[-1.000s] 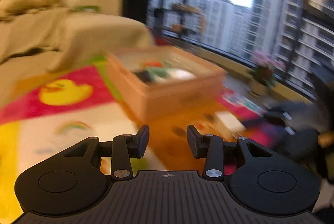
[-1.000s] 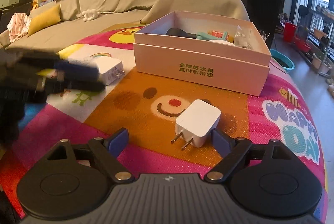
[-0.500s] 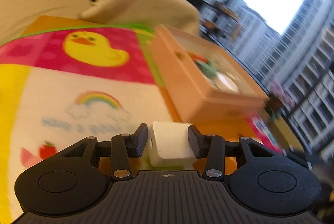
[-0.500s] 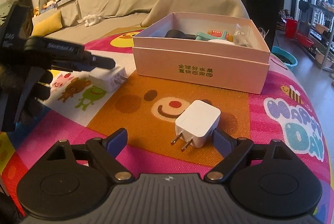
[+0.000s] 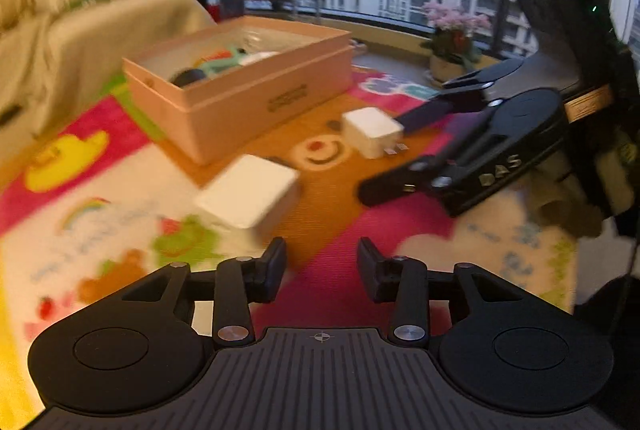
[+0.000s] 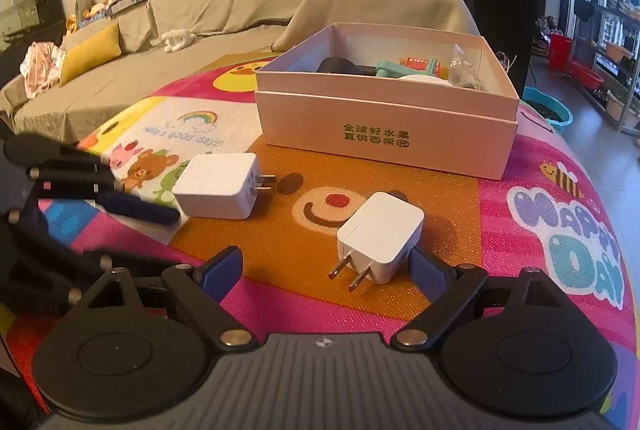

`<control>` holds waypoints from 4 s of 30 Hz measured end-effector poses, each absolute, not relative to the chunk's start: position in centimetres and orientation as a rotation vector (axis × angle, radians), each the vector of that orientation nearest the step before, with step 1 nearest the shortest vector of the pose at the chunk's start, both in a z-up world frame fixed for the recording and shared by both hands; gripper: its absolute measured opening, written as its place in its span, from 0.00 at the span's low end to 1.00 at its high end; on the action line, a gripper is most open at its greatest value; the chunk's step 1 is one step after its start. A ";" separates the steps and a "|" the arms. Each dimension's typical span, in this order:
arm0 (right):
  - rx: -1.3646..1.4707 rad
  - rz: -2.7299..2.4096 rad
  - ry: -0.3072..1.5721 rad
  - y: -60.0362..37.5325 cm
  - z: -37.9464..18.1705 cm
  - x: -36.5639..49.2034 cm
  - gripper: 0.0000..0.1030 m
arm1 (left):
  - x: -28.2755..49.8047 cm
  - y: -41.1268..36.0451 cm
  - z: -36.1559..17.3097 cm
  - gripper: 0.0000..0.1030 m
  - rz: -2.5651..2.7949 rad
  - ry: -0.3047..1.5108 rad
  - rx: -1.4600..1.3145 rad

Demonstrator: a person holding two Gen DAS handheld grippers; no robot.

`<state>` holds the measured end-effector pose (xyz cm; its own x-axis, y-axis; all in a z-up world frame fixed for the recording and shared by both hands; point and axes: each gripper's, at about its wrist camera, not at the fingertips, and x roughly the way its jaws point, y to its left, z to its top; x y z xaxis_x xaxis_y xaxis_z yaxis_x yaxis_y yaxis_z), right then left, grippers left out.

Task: Organize rigid objects
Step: 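Grasp the white square block on the mat with the left gripper, then grasp the white plug charger with the right gripper, then lower the charger into the pink box with the right gripper while the left gripper drops the white block in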

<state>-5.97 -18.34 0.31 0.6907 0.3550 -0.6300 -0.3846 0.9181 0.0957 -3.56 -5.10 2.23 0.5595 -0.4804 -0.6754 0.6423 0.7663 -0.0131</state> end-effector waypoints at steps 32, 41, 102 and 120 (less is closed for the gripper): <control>0.122 0.396 0.691 -20.8 0.4 -5.4 0.88 | -1.1 -7.0 2.4 0.65 -0.584 0.651 0.327; 0.110 0.355 0.696 -20.7 0.4 -5.1 0.88 | 0.5 -8.0 1.4 0.52 -0.593 0.665 0.216; 0.108 0.417 0.632 -24.4 6.4 -1.5 0.31 | 10.8 -2.3 9.3 0.45 -0.376 0.518 -0.233; 0.044 0.320 0.650 -16.6 9.4 10.3 0.54 | 2.0 0.8 2.6 0.45 -0.387 0.730 0.065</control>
<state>10.29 -16.56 9.44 0.7492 0.3061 -0.5874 -0.2788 0.9502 0.1395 1.99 0.80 2.62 0.6780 -0.3218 -0.6608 0.3667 0.9273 -0.0753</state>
